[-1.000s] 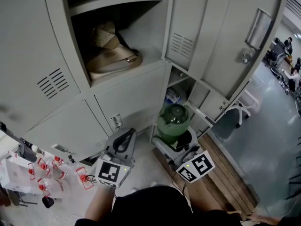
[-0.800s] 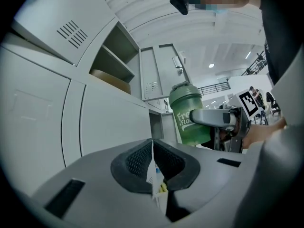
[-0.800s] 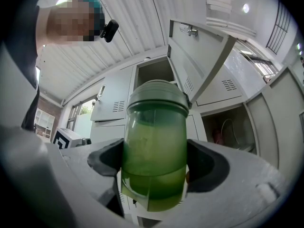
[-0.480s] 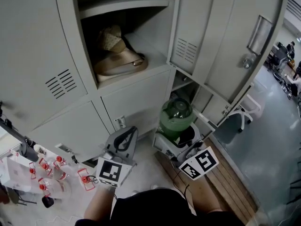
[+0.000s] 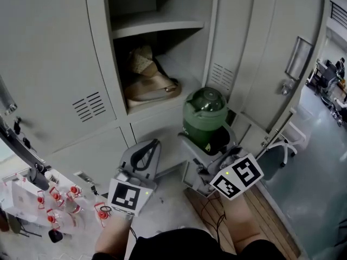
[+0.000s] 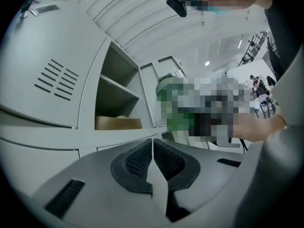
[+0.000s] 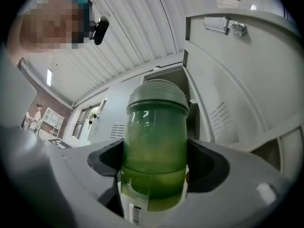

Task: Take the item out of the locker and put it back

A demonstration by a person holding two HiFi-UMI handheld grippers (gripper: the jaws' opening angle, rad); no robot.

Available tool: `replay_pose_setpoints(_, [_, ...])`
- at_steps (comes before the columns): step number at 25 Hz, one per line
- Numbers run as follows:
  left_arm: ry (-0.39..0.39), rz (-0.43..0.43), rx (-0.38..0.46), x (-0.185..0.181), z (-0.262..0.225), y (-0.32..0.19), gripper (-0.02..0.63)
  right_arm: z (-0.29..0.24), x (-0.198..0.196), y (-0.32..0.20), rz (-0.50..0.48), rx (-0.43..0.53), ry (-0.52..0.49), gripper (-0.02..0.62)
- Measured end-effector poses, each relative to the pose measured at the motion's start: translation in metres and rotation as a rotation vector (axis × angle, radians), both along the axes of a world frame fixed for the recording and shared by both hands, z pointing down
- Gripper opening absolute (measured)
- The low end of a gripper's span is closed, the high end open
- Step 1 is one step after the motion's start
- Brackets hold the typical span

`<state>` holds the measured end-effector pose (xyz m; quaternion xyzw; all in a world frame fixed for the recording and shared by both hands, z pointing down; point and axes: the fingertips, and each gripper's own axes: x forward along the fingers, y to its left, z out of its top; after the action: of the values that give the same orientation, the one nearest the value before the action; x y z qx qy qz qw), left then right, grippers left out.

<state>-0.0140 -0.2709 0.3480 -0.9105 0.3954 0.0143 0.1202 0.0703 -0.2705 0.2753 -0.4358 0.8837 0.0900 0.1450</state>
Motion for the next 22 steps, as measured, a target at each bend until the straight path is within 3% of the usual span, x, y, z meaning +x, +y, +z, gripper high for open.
replay_pose_setpoints(9, [-0.072, -0.095, 0.113, -0.022, -0.052, -0.018, 0.013, -0.077, -0.005, -0.029, -0.013, 0.042, -0.033, 0.387])
replay_pose_setpoints(15, [-0.097, -0.139, 0.142, -0.032, -0.082, -0.027, 0.014, -0.121, -0.016, -0.045, -0.014, 0.072, -0.011, 0.387])
replay_pose_setpoints(22, [-0.020, -0.190, 0.155, -0.046, -0.120, -0.032, 0.012, -0.174, -0.032, -0.070, -0.018, 0.094, 0.006, 0.387])
